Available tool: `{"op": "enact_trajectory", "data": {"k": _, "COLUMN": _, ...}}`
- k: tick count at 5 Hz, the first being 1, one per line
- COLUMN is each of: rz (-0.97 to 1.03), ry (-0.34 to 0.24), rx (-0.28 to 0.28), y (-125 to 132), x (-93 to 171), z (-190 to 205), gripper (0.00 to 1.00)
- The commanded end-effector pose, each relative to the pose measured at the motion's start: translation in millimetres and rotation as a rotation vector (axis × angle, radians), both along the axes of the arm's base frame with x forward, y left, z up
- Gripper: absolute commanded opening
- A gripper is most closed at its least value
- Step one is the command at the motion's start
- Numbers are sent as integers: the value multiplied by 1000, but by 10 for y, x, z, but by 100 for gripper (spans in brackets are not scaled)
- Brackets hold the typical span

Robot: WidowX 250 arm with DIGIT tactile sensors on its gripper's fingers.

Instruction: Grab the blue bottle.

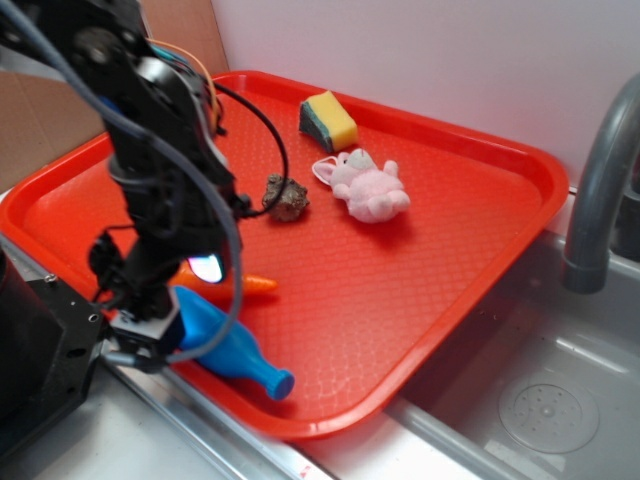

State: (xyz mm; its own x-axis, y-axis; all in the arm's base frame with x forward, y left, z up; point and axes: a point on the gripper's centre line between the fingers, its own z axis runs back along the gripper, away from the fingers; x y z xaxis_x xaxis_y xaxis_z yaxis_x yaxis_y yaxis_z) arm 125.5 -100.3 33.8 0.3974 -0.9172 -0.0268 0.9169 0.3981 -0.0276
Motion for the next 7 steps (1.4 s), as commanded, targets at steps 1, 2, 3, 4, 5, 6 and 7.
{"op": "enact_trajectory", "data": {"k": 1, "rz": 8, "ry": 0, "rx": 14, "y": -17, "x": 272, "z": -202, "gripper": 100}}
{"op": "enact_trajectory", "data": {"k": 2, "rz": -175, "ry": 39, "rx": 19, "y": -78, "x": 349, "z": -247, "gripper": 100}}
{"op": "enact_trajectory", "data": {"k": 3, "rz": -239, "ry": 55, "rx": 46, "y": -134, "x": 362, "z": -357, "gripper": 99}}
{"op": "enact_trajectory", "data": {"k": 4, "rz": -116, "ry": 49, "rx": 36, "y": -99, "x": 333, "z": -325, "gripper": 0}}
{"op": "enact_trajectory", "data": {"k": 5, "rz": 82, "ry": 58, "rx": 13, "y": 86, "x": 277, "z": -31, "gripper": 0}}
{"op": "enact_trajectory", "data": {"k": 6, "rz": 330, "ry": 13, "rx": -38, "y": 461, "x": 152, "z": 451, "gripper": 0}}
{"op": "enact_trajectory", "data": {"k": 7, "rz": 579, "ry": -18, "rx": -71, "y": 950, "x": -42, "z": 885, "gripper": 0}}
